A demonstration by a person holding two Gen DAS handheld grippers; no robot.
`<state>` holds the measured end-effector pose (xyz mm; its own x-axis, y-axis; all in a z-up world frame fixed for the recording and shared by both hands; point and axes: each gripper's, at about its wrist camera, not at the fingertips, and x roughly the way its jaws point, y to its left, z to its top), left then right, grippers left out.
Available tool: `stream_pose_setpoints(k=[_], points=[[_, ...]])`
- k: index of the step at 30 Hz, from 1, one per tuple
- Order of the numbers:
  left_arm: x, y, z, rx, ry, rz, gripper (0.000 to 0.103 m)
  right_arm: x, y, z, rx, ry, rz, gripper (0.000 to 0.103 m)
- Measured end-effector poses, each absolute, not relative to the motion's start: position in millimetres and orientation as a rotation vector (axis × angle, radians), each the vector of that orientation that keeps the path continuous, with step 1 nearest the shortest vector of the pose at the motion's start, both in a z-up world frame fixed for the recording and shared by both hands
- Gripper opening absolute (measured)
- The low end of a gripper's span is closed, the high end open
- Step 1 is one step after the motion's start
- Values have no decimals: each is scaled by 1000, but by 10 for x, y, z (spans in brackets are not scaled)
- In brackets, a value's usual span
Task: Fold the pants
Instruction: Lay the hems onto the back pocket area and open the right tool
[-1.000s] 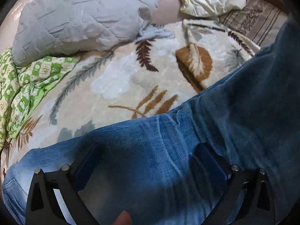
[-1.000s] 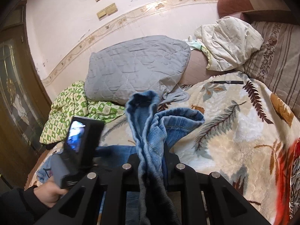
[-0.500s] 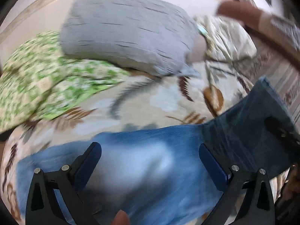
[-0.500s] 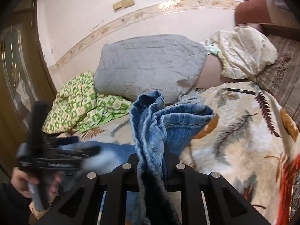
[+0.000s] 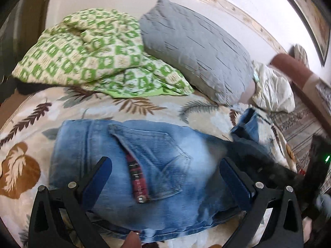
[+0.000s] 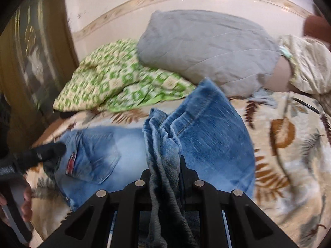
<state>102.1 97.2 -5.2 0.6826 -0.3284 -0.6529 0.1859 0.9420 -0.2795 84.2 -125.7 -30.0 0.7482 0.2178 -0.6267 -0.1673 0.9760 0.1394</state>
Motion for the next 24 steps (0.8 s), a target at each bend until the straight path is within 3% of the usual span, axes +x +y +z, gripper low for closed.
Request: stream_pose_setpoints(k=[12, 15, 16, 17, 18, 19, 24], points=[[1057, 1117, -114, -232, 774, -287, 103, 1113, -826, -913, -19, 891, 217, 19], [1070, 1087, -141, -215, 779, -281, 103, 1110, -807, -930, -11, 888, 236, 30], [1077, 1079, -153, -210, 783, -276, 103, 1101, -791, -930, -7, 888, 249, 44], [1083, 1077, -165, -205, 786, -272, 103, 1065, -763, -923, 9, 886, 284, 68], [1086, 1076, -172, -201, 787, -268, 103, 1025, -735, -901, 13, 877, 298, 76], [1091, 1083, -177, -196, 787, -262, 103, 970, -694, -879, -4, 867, 298, 80], [1093, 1185, -188, -202, 783, -230, 103, 784, -730, -807, 18, 859, 324, 80]])
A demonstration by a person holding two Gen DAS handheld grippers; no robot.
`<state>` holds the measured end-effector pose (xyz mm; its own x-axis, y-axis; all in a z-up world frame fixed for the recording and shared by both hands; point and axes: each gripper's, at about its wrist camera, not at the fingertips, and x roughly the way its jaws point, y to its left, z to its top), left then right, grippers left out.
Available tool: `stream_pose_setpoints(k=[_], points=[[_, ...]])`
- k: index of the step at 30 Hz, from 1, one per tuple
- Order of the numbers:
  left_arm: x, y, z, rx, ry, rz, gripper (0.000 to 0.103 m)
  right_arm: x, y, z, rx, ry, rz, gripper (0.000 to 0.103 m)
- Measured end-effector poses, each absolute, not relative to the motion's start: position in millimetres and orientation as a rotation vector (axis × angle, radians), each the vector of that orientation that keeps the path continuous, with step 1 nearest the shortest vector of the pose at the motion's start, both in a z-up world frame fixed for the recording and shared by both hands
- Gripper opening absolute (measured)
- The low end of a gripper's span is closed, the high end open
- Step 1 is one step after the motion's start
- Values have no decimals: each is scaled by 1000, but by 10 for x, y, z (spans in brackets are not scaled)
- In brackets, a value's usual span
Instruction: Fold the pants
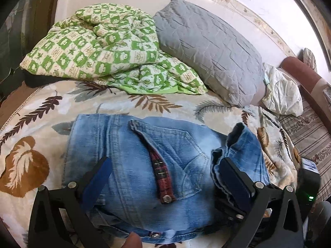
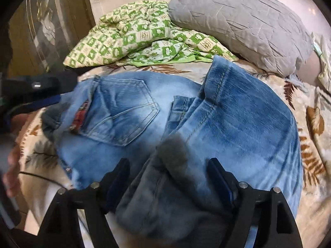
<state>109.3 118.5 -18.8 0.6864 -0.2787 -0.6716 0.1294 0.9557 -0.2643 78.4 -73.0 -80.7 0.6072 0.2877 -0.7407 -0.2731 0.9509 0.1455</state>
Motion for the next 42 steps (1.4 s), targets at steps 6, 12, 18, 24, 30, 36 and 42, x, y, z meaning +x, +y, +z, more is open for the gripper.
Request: stream_pose_setpoints(k=[6, 12, 18, 24, 30, 36, 42], points=[[1096, 1429, -159, -281, 759, -179, 103, 532, -1071, -405, 90, 774, 373, 80], [1105, 1531, -135, -339, 742, -164, 103, 682, -1463, 68, 93, 646, 321, 80], [1114, 1493, -117, -326, 743, -174, 103, 1238, -1357, -22, -88, 740, 306, 80], [1104, 1497, -115, -311, 746, -176, 103, 1422, -1265, -202, -123, 809, 332, 80], [1053, 1586, -117, -309, 744, -157, 103, 1530, -1173, -305, -138, 849, 389, 80], [992, 1787, -107, -343, 730, -107, 103, 1527, -1061, -497, -151, 895, 407, 80], [943, 1947, -227, -352, 771, -86, 103, 1532, -972, -795, -187, 944, 393, 80]])
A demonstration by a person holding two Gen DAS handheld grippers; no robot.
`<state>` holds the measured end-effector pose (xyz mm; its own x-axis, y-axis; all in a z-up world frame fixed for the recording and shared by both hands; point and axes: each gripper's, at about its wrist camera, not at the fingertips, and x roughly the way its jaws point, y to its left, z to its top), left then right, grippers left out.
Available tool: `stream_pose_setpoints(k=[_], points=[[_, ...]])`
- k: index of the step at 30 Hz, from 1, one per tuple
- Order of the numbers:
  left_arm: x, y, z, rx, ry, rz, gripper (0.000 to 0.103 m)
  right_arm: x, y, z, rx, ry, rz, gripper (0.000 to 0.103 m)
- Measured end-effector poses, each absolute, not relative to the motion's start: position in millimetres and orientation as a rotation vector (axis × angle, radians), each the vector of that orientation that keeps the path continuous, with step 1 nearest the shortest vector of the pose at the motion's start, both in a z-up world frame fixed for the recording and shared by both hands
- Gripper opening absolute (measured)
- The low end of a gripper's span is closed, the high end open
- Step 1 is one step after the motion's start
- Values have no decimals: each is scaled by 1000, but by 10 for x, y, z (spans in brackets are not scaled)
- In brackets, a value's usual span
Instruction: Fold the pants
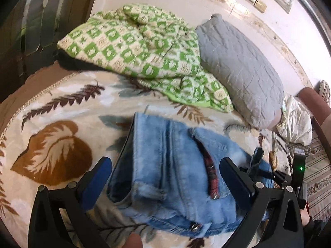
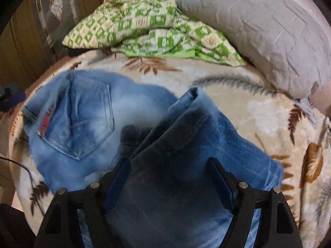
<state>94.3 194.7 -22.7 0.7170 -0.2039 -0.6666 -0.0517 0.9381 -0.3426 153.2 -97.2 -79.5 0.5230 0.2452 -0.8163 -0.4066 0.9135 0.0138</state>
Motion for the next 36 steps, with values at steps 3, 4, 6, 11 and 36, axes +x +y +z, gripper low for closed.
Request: stream_pose_setpoints(k=[3, 4, 6, 11, 36], points=[[900, 1976, -302, -327, 804, -76, 103, 1511, -988, -737, -169, 931, 391, 81], [881, 1990, -329, -330, 813, -73, 103, 1493, -990, -707, -165, 925, 393, 81], [848, 2026, -389, -363, 838, -77, 103, 1422, -1007, -607, -154, 895, 397, 81], [745, 2094, -547, -488, 894, -76, 103, 1190, -1053, -321, -93, 807, 423, 81], [988, 2232, -925, -886, 865, -22, 103, 800, -1335, -145, 50, 724, 472, 81]])
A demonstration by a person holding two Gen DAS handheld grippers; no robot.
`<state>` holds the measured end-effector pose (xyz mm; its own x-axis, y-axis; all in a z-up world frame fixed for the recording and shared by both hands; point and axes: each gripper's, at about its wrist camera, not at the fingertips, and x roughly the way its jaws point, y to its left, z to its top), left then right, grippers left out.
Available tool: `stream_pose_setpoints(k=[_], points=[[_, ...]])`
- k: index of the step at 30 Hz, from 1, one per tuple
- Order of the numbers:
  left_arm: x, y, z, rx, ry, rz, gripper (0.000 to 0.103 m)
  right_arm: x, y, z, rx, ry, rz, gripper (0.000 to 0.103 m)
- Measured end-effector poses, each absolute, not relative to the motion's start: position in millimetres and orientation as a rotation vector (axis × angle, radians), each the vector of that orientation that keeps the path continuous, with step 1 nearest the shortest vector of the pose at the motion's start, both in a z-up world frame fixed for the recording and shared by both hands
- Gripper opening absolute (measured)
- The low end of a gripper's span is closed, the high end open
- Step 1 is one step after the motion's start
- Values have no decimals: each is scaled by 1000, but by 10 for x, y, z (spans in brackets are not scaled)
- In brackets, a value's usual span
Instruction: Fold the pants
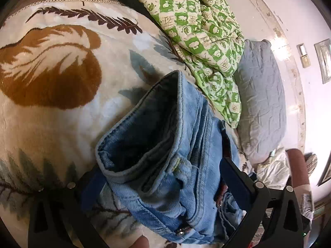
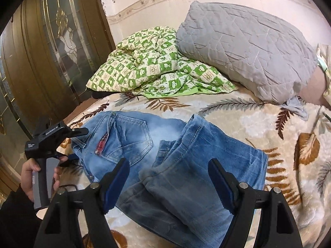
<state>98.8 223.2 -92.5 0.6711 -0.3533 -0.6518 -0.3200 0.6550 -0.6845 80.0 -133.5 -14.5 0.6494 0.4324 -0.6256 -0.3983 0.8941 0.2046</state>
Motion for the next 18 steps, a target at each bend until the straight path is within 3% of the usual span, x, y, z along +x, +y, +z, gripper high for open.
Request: stream_pose_setpoints(k=[2, 3, 5, 6, 11, 15, 18], points=[[975, 2223, -905, -880, 850, -5, 103, 794, -1340, -142, 54, 719, 472, 81], [965, 2233, -901, -884, 843, 5, 95, 793, -1343, -144, 57, 718, 472, 81], [952, 2264, -901, -872, 853, 41, 72, 794, -1342, -146, 54, 719, 473, 81], [957, 2270, -910, -855, 865, 55, 53, 794, -1346, -152, 56, 720, 471, 81], [973, 2234, -922, -824, 868, 40, 47, 808, -1338, -195, 67, 727, 470, 81], [929, 2238, -830, -834, 831, 17, 35, 801, -1353, -232, 64, 729, 468, 81], [911, 2245, -796, -837, 823, 11, 32, 806, -1403, -255, 73, 732, 459, 81]])
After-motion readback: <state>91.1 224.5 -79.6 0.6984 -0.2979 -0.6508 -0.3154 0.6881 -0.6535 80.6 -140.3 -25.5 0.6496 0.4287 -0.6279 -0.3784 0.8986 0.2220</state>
